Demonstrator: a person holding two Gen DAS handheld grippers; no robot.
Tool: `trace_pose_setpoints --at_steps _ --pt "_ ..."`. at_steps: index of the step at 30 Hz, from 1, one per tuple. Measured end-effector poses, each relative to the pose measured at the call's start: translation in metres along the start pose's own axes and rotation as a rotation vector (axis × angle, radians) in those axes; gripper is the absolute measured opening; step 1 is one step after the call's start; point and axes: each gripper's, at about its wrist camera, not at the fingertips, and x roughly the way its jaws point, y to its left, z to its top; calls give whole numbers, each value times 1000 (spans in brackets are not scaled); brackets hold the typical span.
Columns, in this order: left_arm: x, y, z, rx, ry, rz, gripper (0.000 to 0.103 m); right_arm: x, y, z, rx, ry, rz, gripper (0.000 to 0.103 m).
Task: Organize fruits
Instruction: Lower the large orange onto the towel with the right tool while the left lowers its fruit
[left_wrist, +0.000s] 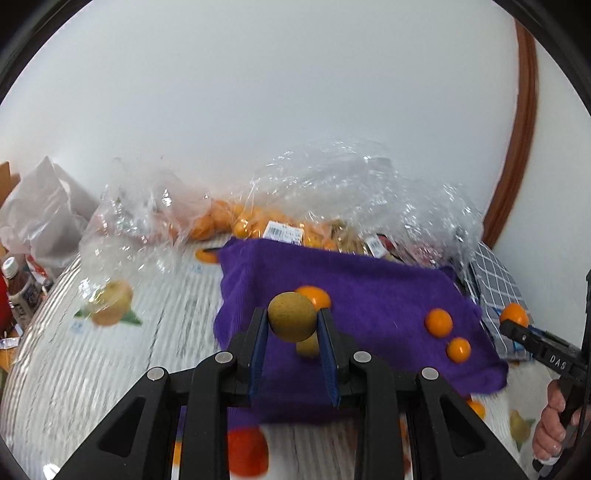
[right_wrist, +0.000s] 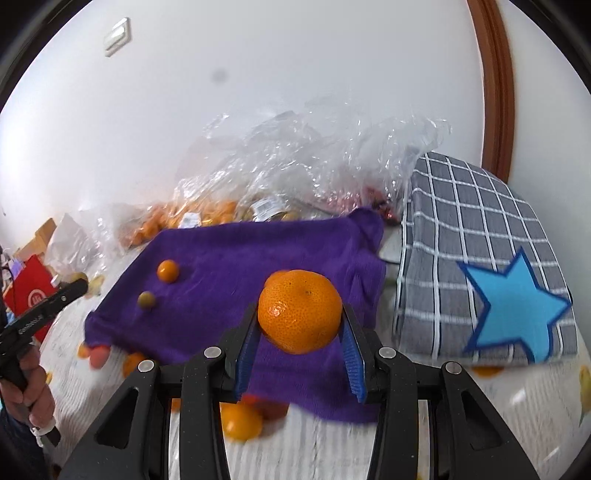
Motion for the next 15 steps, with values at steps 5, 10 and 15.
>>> trace_pose_setpoints --at_steps 5,10,15 --pt "43 -1 5 -12 39 37 26 31 -5 14 9 43 -23 42" --pt "66 4 -8 -42 88 -1 26 51 -7 7 -1 75 -39 42" --pt "74 16 -10 -110 106 -36 26 67 -9 1 11 117 -46 42"
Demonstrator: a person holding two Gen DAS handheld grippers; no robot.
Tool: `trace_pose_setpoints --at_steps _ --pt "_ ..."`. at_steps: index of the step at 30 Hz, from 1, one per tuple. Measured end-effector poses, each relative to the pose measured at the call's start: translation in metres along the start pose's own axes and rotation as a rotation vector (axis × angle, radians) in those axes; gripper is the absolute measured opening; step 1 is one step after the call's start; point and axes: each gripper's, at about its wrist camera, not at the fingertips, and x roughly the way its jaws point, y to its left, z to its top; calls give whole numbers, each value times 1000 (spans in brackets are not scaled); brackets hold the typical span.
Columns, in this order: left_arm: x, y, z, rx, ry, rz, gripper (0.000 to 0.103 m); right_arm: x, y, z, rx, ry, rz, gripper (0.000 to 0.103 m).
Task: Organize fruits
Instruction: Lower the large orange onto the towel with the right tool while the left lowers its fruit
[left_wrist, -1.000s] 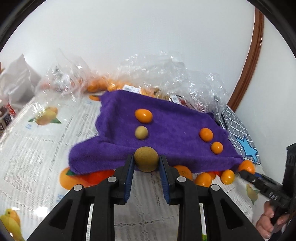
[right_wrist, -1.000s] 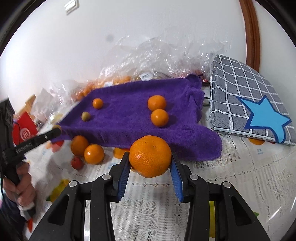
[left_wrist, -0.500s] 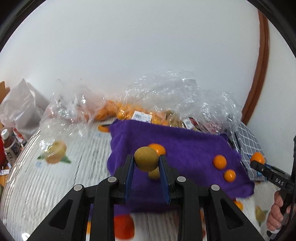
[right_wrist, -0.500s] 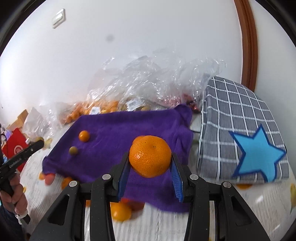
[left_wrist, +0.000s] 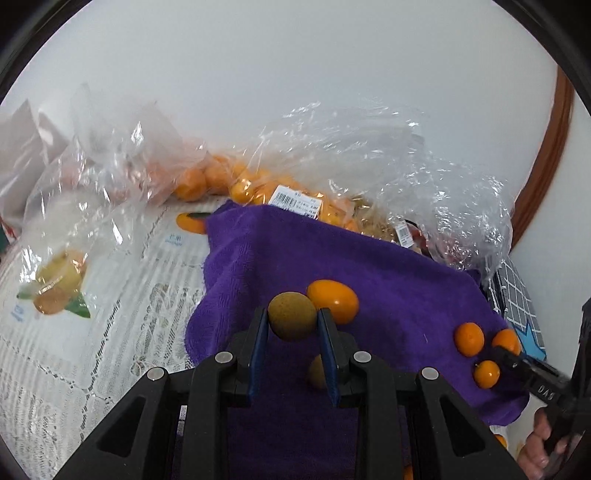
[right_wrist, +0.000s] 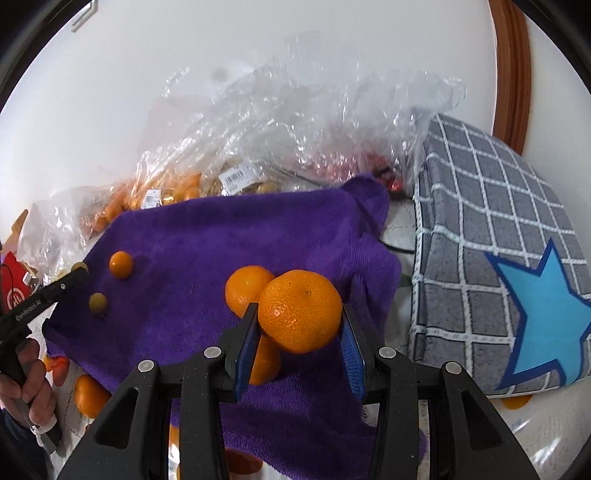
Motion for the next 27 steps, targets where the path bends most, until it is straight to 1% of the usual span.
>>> trace_pose_setpoints --at_steps 4,6,22,26,27 --pt "4 -1 -2 5 14 -13 26 2 4 -3 -37 -21 -34 42" --pt "8 -2 -2 9 25 -14 26 3 3 -4 -28 -24 -28 42" --pt "7 -1 -2 4 20 -14 26 3 1 -1 -18 -32 -27 42" --pt "7 -1 -2 3 20 -15 26 0 1 -1 -13 -36 -20 47" --pt "7 -1 -2 3 20 -14 26 -1 2 -1 -11 -38 -14 50"
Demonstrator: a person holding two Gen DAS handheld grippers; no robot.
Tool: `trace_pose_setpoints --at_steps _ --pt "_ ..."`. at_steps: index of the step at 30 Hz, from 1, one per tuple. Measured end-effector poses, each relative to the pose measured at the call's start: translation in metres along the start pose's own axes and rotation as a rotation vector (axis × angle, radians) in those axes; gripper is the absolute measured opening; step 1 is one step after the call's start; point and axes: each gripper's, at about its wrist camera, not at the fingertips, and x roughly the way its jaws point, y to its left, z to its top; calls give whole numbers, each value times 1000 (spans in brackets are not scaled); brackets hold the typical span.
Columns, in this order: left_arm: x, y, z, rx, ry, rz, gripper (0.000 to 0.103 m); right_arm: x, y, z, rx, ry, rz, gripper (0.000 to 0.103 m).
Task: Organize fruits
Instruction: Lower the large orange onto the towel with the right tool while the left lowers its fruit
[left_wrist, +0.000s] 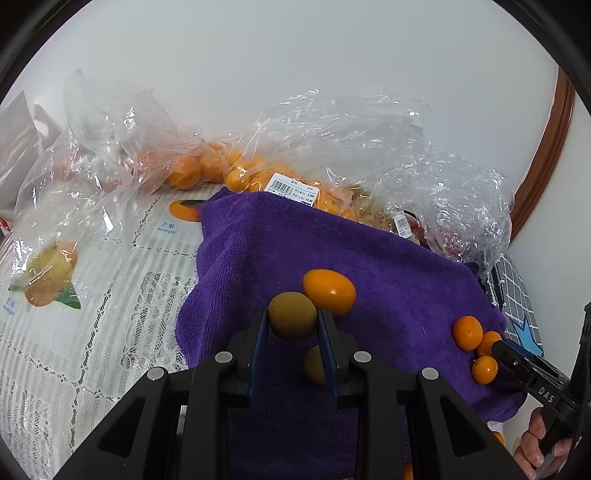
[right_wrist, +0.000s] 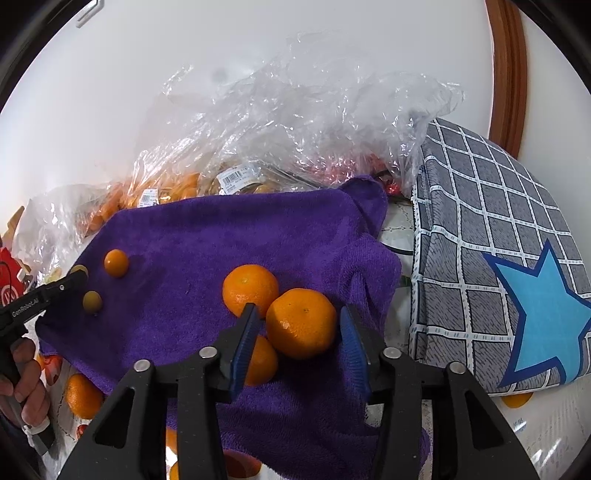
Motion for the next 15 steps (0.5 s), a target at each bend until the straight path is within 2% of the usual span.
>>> trace_pose_setpoints --at_steps 4,6,10,12,15 --pt "0 0 -1 2 0 4 26 -8 4 -1 -6 -30 -2 61" --pt "0 0 -1 4 1 6 28 -14 6 -2 -16 -57 -30 66" --pt "-3 -4 -4 20 1 15 32 -26 4 -4 -10 -95 -69 66" --pt "-6 -5 -5 21 -8 26 32 -32 0 -4 16 -103 -52 66" --pt "-16 -2 -8 12 -40 28 38 -39 -6 -4 51 -123 -34 66"
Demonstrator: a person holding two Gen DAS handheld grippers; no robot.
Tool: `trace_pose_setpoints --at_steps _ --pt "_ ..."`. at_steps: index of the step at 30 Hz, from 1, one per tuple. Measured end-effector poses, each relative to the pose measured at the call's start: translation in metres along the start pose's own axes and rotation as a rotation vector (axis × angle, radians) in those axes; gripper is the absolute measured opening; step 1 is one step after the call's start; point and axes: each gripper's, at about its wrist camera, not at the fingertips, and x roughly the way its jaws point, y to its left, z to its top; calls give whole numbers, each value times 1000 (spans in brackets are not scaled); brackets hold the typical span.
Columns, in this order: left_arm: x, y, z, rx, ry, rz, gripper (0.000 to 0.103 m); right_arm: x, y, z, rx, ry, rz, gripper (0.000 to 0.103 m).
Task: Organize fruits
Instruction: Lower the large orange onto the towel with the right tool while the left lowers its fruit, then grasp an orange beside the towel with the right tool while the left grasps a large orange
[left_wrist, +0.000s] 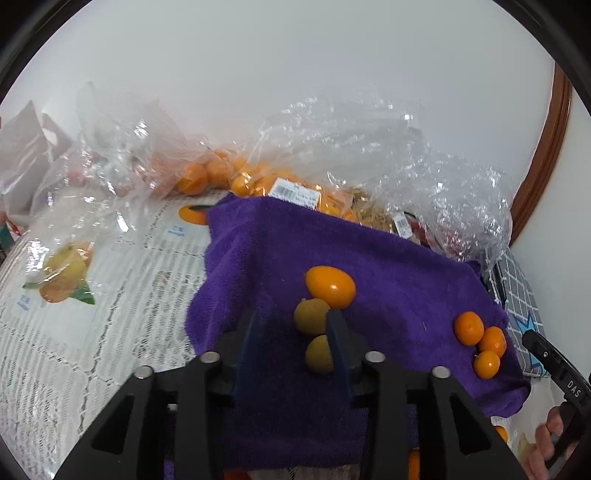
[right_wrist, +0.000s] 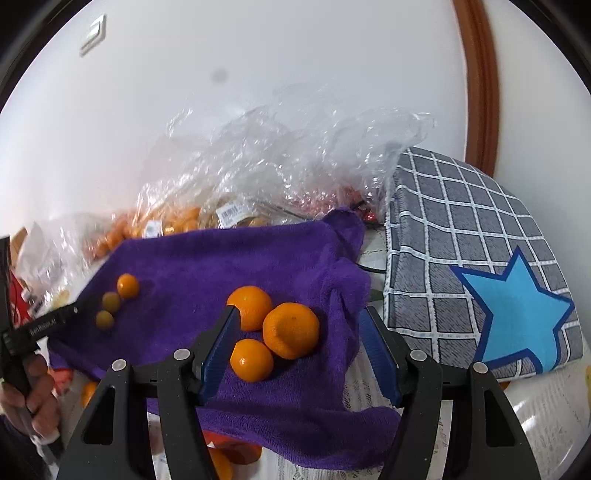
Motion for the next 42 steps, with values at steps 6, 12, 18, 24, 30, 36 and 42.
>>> trace_pose_setpoints --at_steps 6,12,18,24,30,36,42 --pt "-27 1 -15 -25 -10 -56 42 -14 2 -7 24 1 91 60" --pt "-54 -4 -35 4 -28 -61 43 -36 17 -32 -19 14 152 54" --pt "-66 -8 -47 39 -27 -53 45 -43 39 -59 -82 95 212 52" --pt "-68 -11 -51 50 -17 -54 45 -26 52 -73 -134 199 156 40" --pt "-68 -14 -51 65 -14 -54 45 -21 54 -77 -154 224 129 35" --pt "-67 -17 -51 79 -10 -58 45 -19 55 -77 -161 235 124 34" --pt "-65 -18 -52 85 2 -66 45 -27 45 -74 -129 192 114 34"
